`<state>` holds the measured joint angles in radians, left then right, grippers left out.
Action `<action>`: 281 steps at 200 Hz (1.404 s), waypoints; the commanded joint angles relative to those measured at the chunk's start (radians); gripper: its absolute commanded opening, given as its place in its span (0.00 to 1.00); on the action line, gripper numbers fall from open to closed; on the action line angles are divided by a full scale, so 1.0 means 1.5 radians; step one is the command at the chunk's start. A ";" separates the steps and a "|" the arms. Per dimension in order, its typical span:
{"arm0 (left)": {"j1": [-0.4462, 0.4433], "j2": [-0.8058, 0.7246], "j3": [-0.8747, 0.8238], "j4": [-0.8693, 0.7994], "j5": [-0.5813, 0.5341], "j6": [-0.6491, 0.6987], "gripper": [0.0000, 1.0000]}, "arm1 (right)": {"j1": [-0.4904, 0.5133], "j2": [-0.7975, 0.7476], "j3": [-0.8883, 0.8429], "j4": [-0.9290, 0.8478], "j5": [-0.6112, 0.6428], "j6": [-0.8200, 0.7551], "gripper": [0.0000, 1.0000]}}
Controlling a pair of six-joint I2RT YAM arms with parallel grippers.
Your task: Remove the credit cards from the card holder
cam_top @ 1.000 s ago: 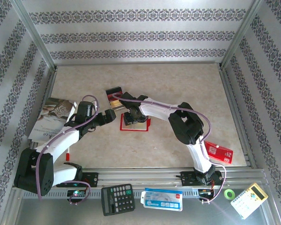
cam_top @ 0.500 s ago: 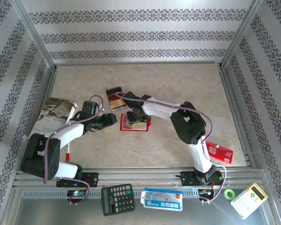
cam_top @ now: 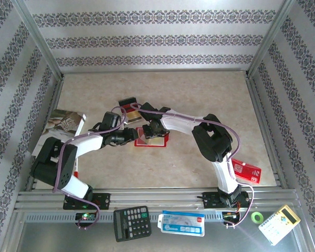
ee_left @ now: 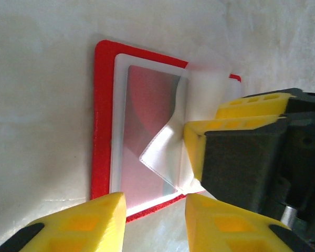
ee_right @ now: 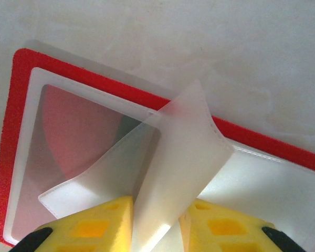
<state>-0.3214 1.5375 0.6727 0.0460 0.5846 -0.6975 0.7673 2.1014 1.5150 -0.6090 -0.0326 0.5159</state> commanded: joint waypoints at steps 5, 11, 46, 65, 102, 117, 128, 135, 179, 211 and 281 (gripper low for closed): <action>-0.012 0.027 0.015 0.035 0.017 -0.014 0.33 | -0.006 0.004 -0.022 -0.013 0.009 0.005 0.30; -0.013 0.034 0.020 0.030 0.025 -0.008 0.33 | -0.006 0.003 -0.023 -0.013 0.010 0.005 0.30; -0.021 0.065 0.047 0.004 0.053 0.017 0.30 | -0.006 -0.002 -0.022 -0.014 0.018 0.006 0.30; -0.026 0.079 0.051 0.015 0.055 0.012 0.29 | -0.006 -0.002 -0.022 -0.014 0.020 0.007 0.29; -0.026 0.110 0.069 -0.051 0.014 0.048 0.28 | -0.007 -0.016 -0.028 -0.016 0.043 0.004 0.29; -0.027 0.117 0.076 -0.096 -0.011 0.072 0.28 | -0.010 -0.035 -0.036 -0.012 0.055 -0.006 0.30; -0.027 0.115 0.079 -0.111 -0.023 0.081 0.28 | -0.012 -0.057 -0.046 -0.007 0.065 -0.014 0.30; -0.027 0.114 0.078 -0.116 -0.026 0.084 0.29 | -0.014 -0.070 -0.053 -0.004 0.072 -0.018 0.31; -0.027 0.097 0.089 -0.118 -0.014 0.084 0.29 | -0.032 -0.142 -0.100 0.017 0.110 0.001 0.32; -0.036 0.085 0.121 -0.133 -0.007 0.096 0.29 | -0.045 -0.200 -0.144 0.062 0.113 0.023 0.33; -0.094 0.126 0.197 -0.102 0.009 0.068 0.30 | -0.071 -0.273 -0.213 0.131 0.088 0.052 0.35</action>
<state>-0.4252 1.6939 0.9234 -0.1204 0.5911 -0.5797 0.6807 1.7309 1.2308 -0.4599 0.1070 0.5579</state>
